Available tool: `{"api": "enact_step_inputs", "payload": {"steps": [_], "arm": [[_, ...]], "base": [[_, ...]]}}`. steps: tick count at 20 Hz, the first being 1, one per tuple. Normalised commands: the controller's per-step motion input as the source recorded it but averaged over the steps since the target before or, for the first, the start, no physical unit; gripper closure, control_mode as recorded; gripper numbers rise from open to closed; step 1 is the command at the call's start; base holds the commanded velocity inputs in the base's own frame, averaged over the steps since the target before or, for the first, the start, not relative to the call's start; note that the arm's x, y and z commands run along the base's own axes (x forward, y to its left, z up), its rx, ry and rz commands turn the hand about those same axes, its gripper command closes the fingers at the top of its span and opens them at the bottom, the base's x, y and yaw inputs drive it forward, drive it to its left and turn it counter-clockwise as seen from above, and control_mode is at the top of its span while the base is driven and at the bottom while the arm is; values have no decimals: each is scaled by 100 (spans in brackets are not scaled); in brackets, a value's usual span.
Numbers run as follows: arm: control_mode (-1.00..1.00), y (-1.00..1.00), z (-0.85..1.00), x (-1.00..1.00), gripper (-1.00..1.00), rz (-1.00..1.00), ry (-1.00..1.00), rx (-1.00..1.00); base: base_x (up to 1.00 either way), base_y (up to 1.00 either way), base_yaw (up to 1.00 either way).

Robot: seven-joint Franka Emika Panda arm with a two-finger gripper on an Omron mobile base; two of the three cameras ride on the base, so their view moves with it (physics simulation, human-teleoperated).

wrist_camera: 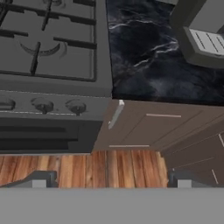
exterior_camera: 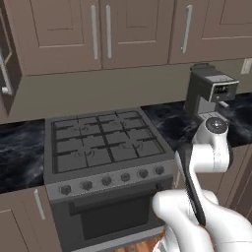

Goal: Move the cutting board and knife to the sink. Then move spray from the cabinet to the counter.

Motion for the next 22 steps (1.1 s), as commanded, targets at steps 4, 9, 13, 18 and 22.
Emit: {"api": "enact_step_inputs", "payload": {"steps": [4, 9, 13, 18, 22], "arm": [[100, 0, 0, 0, -100, 0, 0, 0], [100, 0, 0, 0, -100, 0, 0, 0], [100, 0, 0, 0, -100, 0, 0, 0], [100, 0, 0, 0, -100, 0, 0, 0], [100, 0, 0, 0, -100, 0, 0, 0]], "base": [[-58, 32, 0], [-56, 44, -1], [-33, 71, -7], [-18, 75, -10], [-8, 77, -8]]}}
